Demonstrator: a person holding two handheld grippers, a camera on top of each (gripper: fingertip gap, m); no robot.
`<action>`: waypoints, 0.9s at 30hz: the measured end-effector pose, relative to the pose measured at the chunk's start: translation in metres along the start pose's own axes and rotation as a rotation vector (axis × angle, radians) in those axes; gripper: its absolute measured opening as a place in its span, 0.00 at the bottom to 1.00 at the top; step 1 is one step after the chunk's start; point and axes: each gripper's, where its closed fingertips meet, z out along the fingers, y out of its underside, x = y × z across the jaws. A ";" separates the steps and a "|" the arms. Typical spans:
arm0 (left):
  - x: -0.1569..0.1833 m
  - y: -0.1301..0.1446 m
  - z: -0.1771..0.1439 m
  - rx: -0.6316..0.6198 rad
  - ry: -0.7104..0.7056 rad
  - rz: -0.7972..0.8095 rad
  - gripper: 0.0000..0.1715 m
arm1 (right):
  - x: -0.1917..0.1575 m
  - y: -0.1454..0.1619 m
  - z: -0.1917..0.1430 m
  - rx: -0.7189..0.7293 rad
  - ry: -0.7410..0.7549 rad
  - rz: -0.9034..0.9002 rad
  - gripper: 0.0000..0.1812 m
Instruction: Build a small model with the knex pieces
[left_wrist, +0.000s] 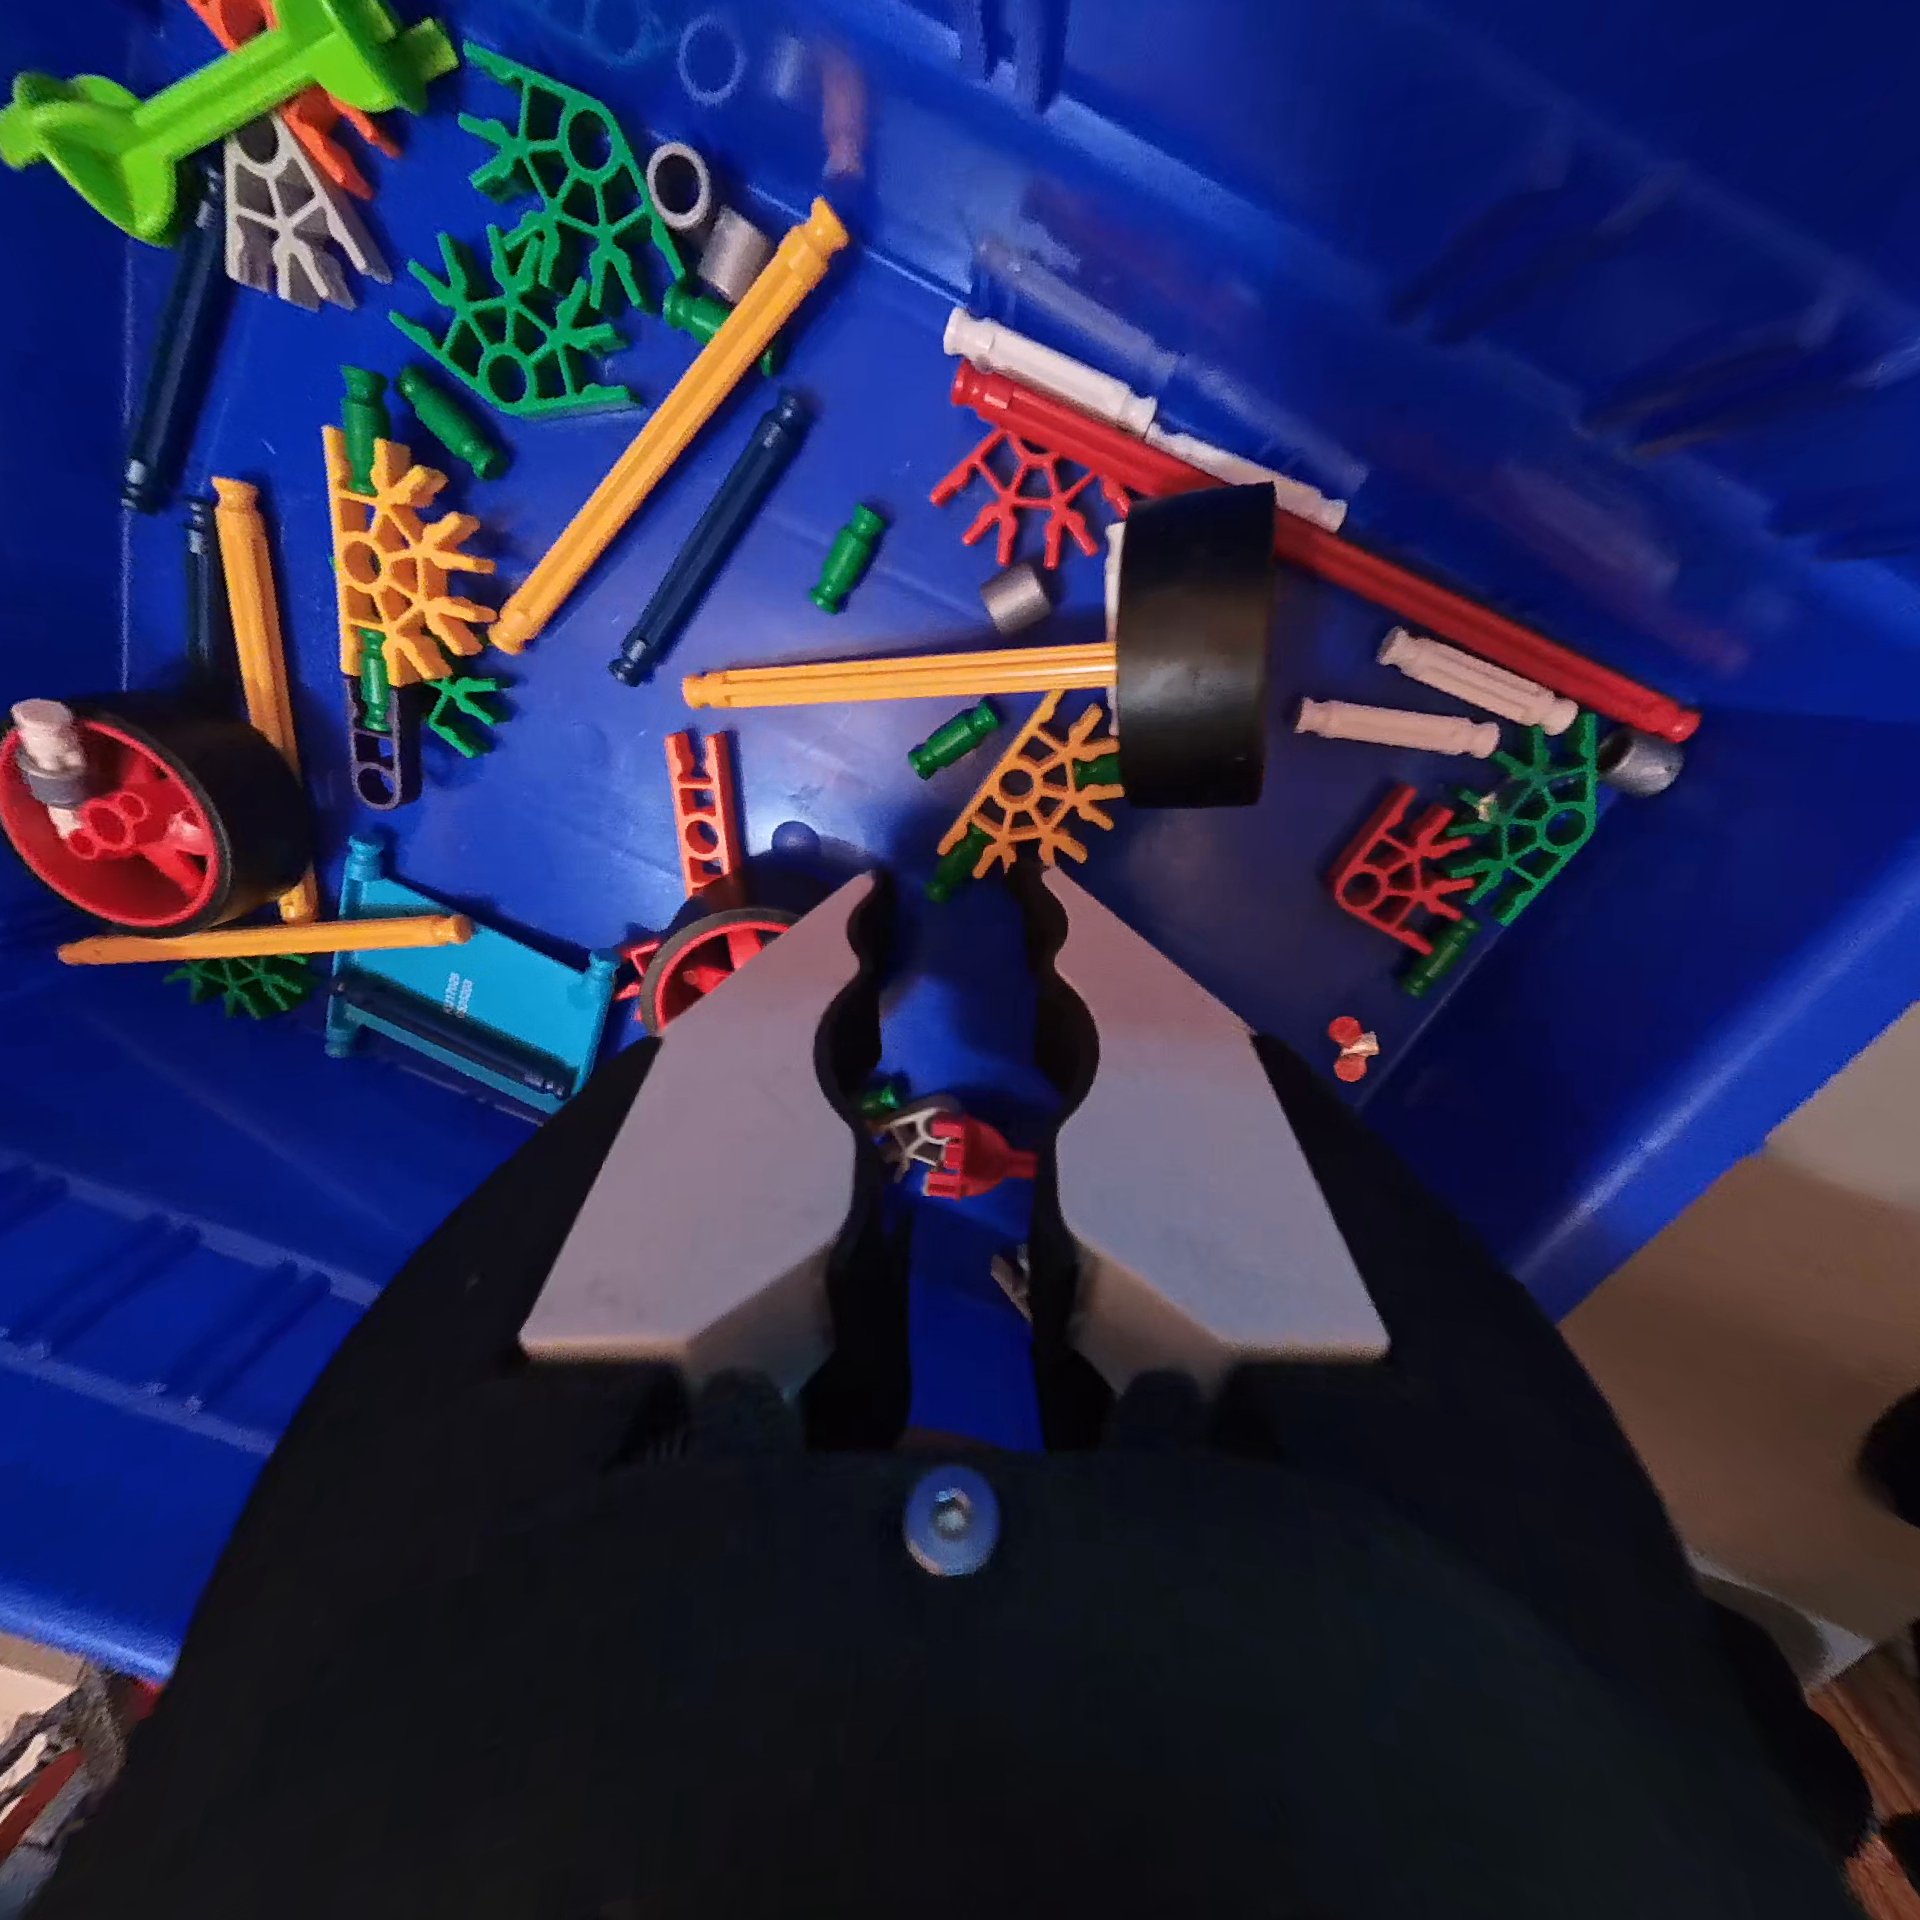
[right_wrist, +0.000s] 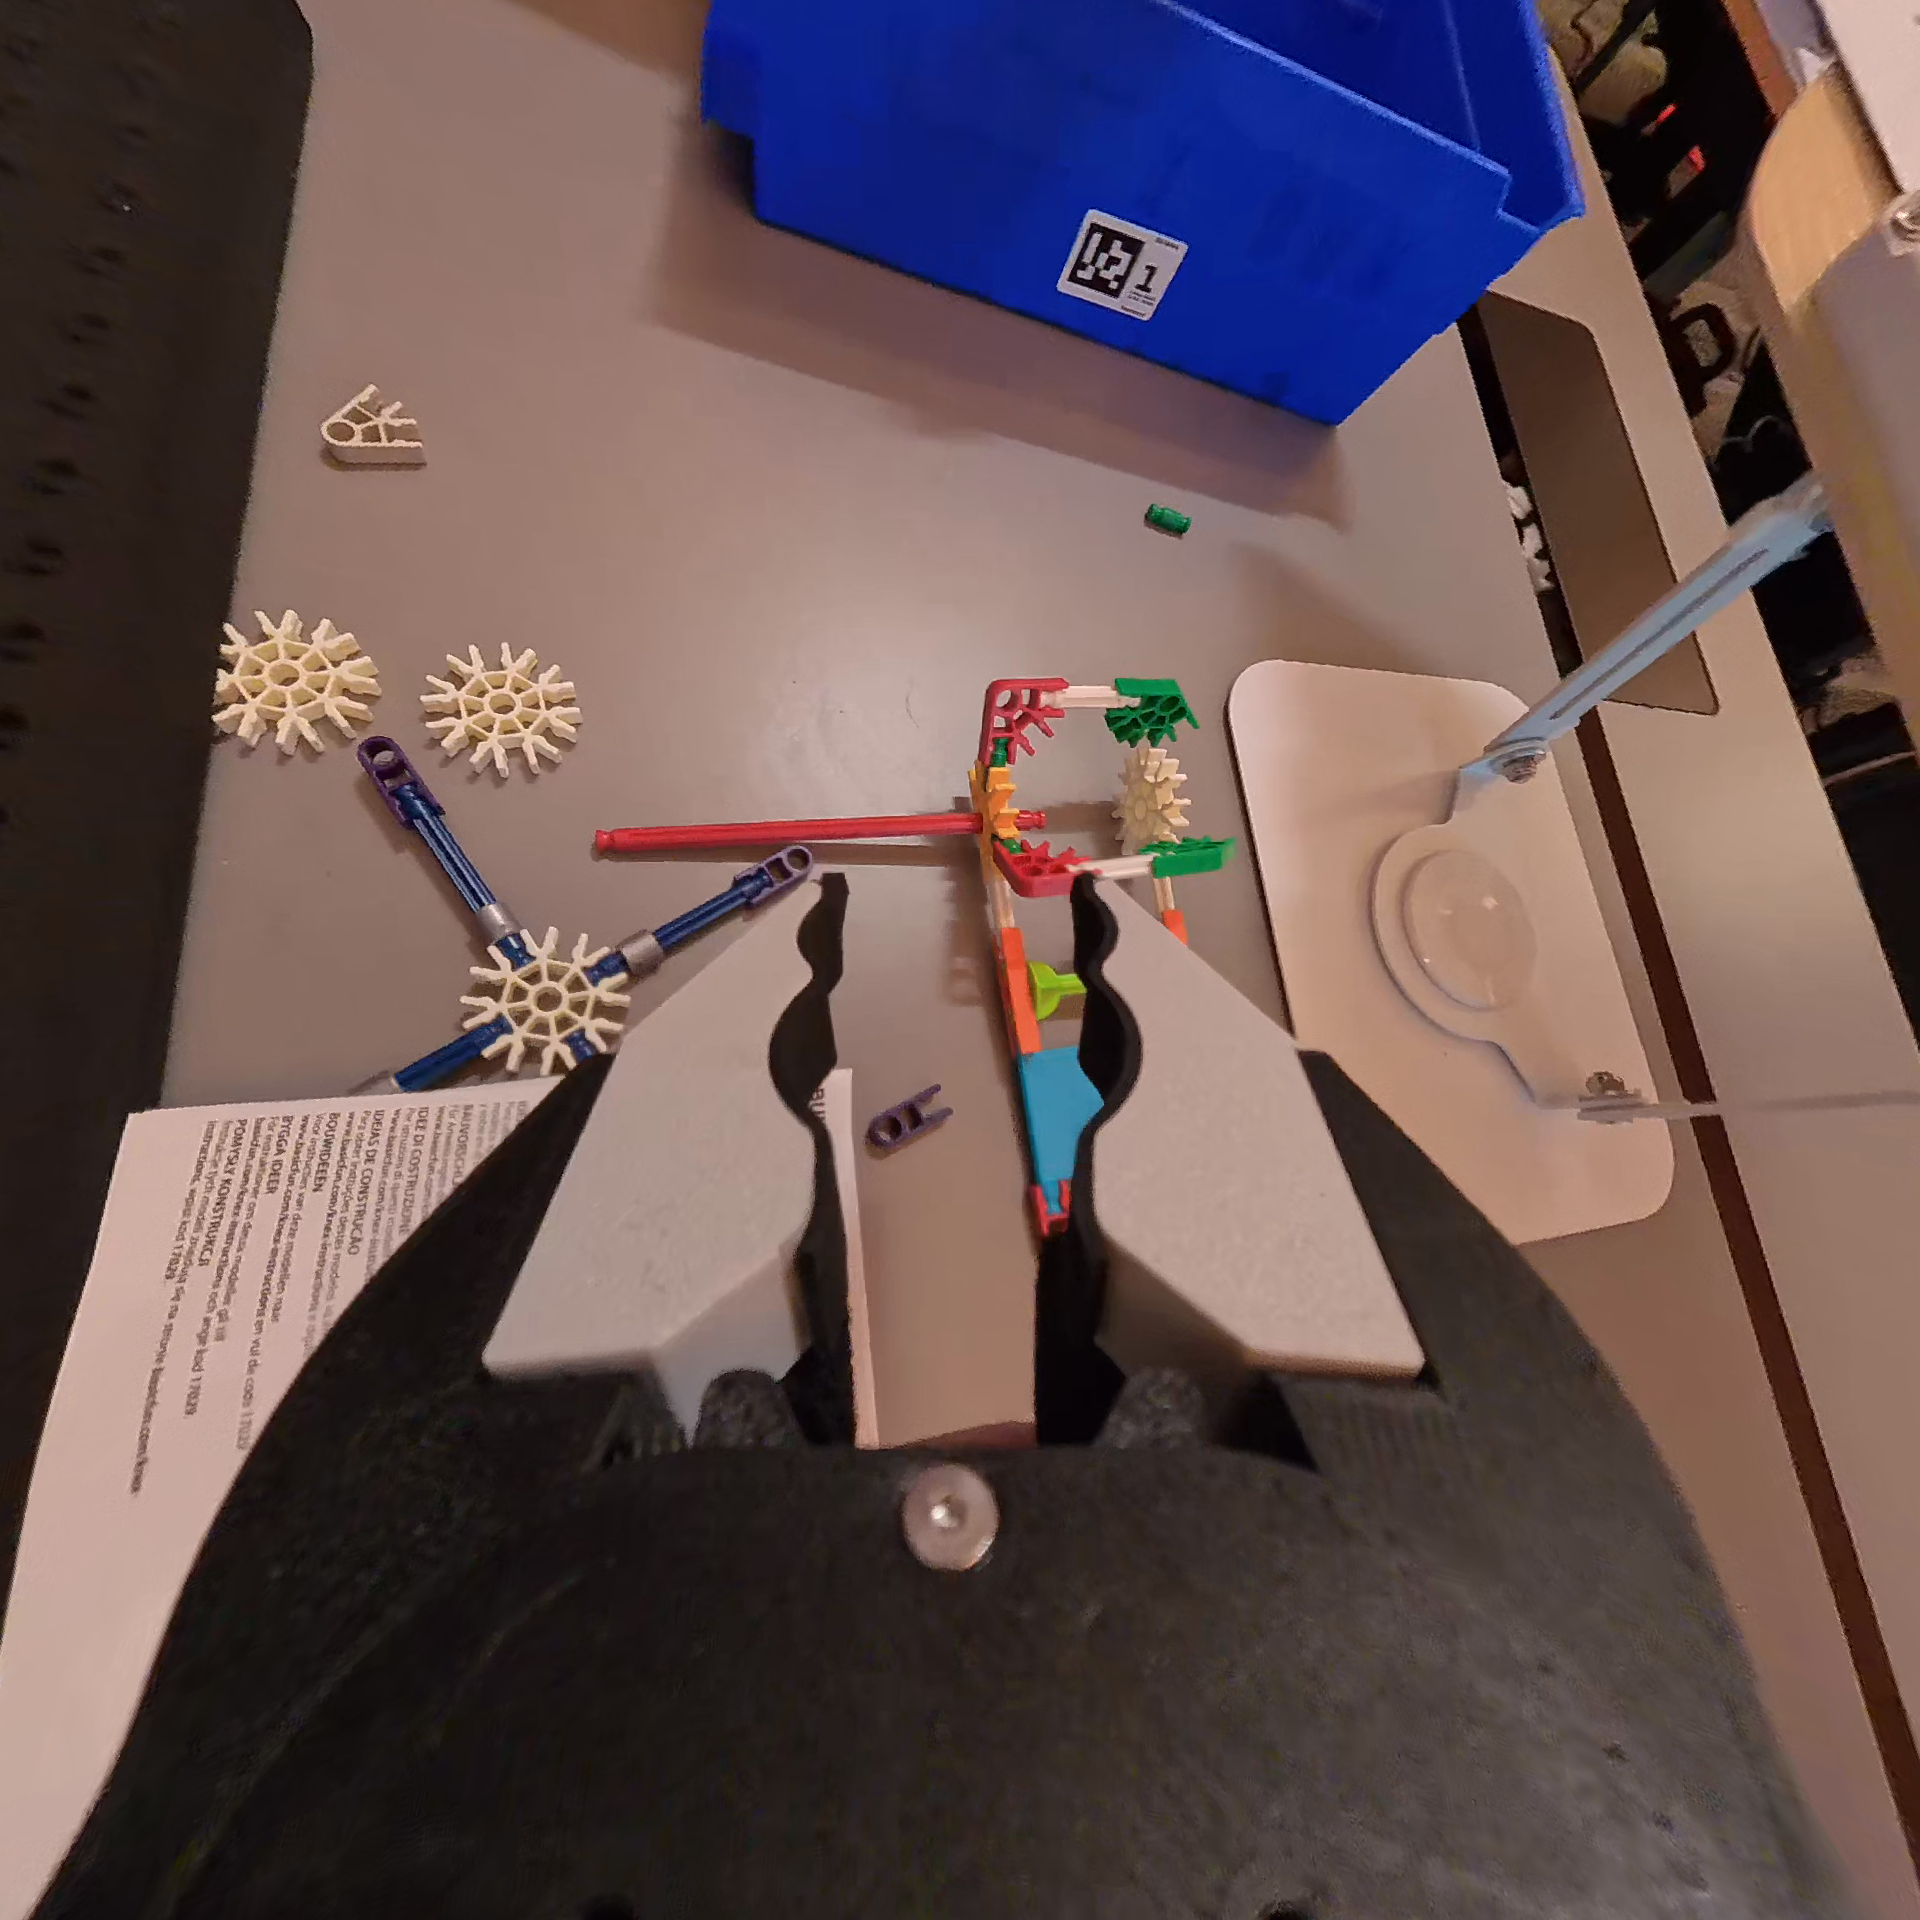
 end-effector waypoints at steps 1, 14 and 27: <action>0.003 0.001 0.000 -0.007 0.018 -0.004 0.12 | 0.002 0.001 -0.003 0.001 0.010 0.004 0.24; 0.026 -0.006 0.001 0.055 0.123 -0.047 0.09 | 0.022 0.019 -0.025 0.005 0.087 0.034 0.24; 0.025 -0.009 -0.006 0.135 0.020 -0.032 0.00 | 0.028 0.025 -0.027 -0.002 0.106 0.044 0.24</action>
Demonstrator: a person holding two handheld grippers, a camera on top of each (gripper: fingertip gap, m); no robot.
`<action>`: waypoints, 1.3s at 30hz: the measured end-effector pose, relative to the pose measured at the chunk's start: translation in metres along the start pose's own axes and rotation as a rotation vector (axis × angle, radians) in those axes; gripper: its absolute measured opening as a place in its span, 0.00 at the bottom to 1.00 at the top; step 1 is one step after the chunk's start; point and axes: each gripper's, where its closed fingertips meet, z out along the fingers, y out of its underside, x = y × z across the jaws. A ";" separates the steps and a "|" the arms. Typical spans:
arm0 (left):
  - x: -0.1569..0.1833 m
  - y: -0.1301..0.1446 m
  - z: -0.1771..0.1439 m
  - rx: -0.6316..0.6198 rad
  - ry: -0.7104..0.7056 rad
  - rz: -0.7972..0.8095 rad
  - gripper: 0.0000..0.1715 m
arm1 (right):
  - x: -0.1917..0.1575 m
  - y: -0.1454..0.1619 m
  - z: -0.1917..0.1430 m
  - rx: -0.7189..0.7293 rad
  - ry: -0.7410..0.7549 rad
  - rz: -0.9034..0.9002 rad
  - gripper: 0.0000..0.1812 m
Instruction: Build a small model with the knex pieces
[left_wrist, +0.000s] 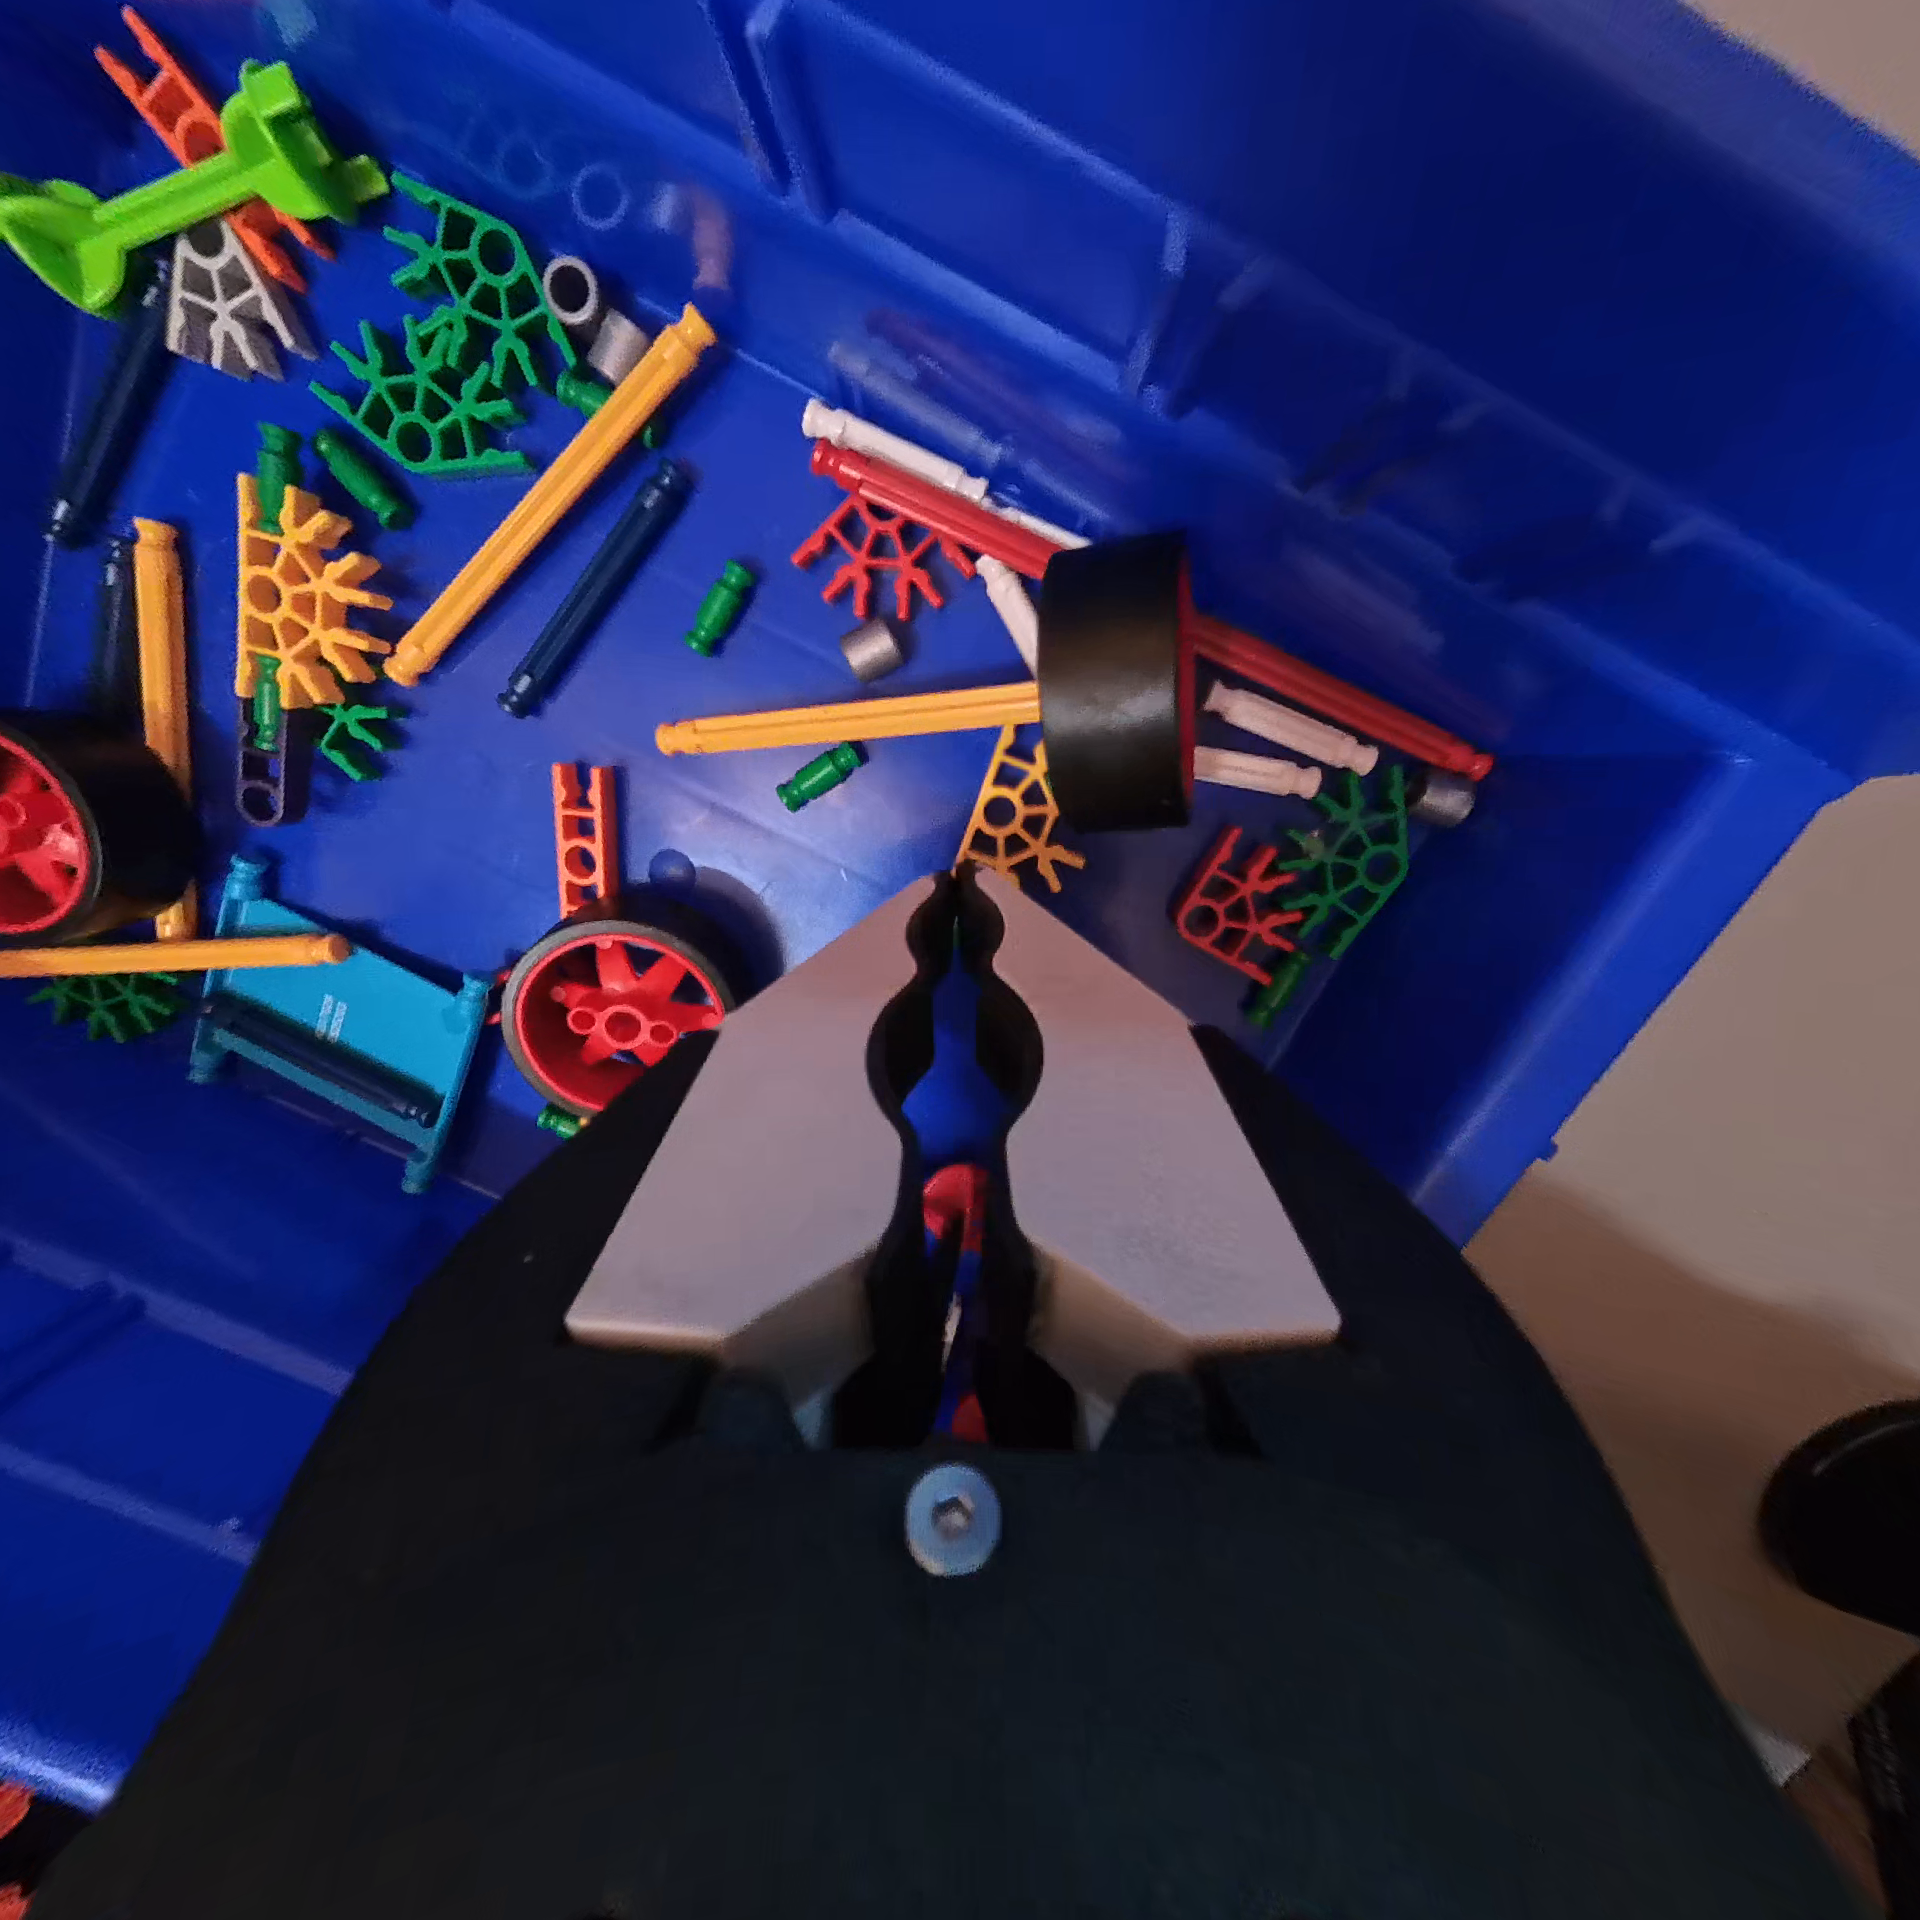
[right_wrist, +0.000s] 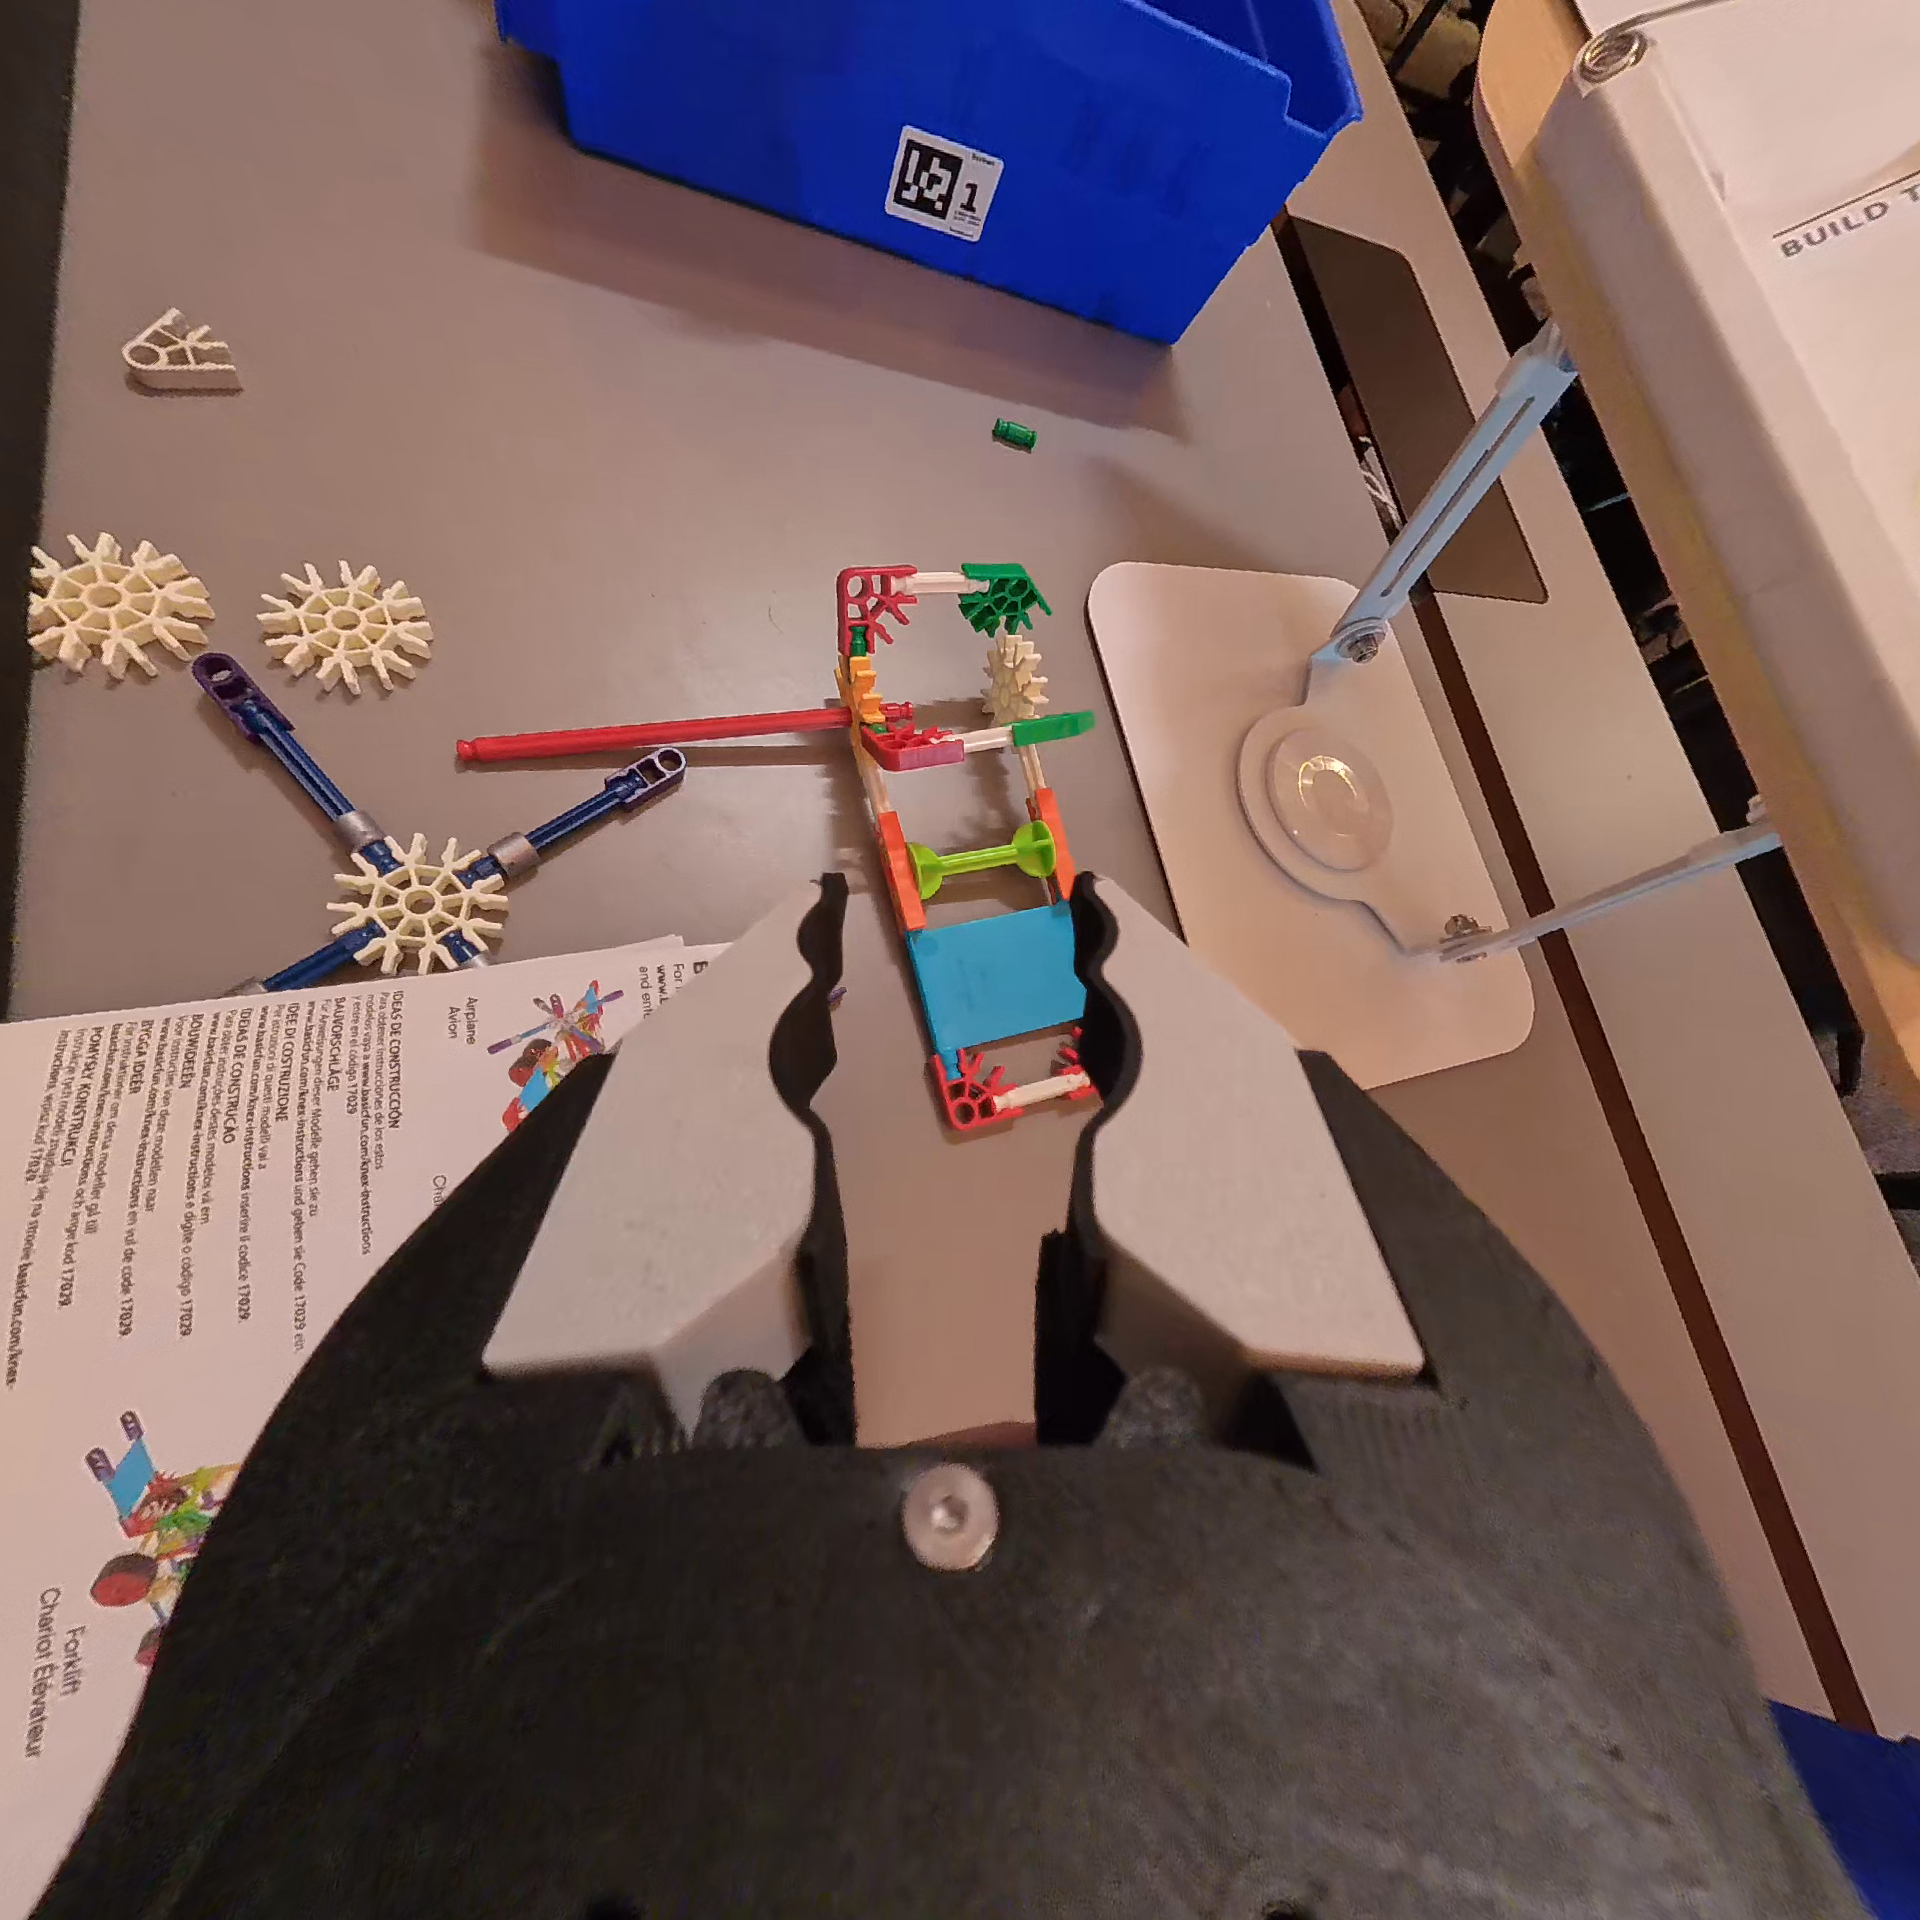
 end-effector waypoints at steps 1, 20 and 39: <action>0.001 0.002 0.000 -0.006 -0.003 0.003 0.00 | 0.000 0.000 0.000 0.000 -0.001 0.002 0.24; 0.006 -0.001 0.011 0.009 0.047 -0.025 0.29 | -0.001 0.002 -0.001 -0.005 0.001 -0.003 0.24; 0.000 -0.002 -0.002 0.019 -0.059 0.017 0.13 | -0.002 0.008 0.004 -0.014 -0.013 0.005 0.24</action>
